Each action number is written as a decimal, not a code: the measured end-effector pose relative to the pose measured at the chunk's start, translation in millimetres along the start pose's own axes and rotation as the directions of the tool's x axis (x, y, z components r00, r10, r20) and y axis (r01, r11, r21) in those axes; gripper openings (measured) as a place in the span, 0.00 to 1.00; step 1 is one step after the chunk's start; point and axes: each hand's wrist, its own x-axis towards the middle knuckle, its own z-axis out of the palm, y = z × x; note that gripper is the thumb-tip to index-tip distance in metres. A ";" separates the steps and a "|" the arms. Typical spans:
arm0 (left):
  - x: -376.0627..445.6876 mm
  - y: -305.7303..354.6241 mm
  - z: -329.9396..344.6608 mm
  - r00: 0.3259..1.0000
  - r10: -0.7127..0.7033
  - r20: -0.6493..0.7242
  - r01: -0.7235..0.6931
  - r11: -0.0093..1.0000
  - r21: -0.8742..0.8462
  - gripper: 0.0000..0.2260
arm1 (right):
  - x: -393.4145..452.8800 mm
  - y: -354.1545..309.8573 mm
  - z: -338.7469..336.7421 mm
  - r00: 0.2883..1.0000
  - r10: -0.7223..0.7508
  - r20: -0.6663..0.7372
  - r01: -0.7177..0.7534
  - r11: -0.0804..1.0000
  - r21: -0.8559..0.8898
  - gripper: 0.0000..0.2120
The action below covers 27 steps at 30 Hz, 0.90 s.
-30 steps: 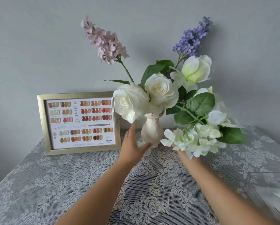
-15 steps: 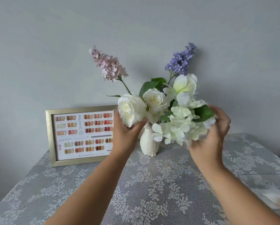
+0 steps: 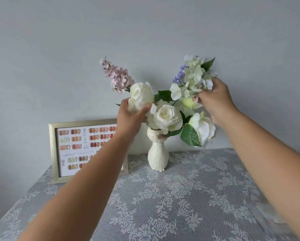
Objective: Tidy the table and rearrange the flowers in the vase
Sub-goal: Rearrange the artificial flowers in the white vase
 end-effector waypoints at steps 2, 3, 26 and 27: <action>7.6 5.3 -2.1 1.000 -0.020 -0.004 0.020 0.999 0.025 0.25 | 11.2 -3.0 7.6 0.998 0.019 0.058 -0.017 1.000 -0.024 0.15; 11.0 7.9 -3.5 1.000 -0.029 -0.006 0.030 0.998 0.058 0.26 | 15.5 -3.8 11.2 0.996 0.033 0.083 -0.031 0.999 -0.033 0.14; 52.2 41.5 17.3 0.971 0.065 0.232 -0.225 0.588 0.777 0.13 | 53.9 9.3 43.6 0.937 0.229 0.265 -0.177 0.962 -0.206 0.22; 50.3 39.3 16.3 0.969 0.053 0.242 -0.229 0.559 0.797 0.13 | 52.2 11.5 44.2 0.932 0.239 0.273 -0.180 0.958 -0.222 0.21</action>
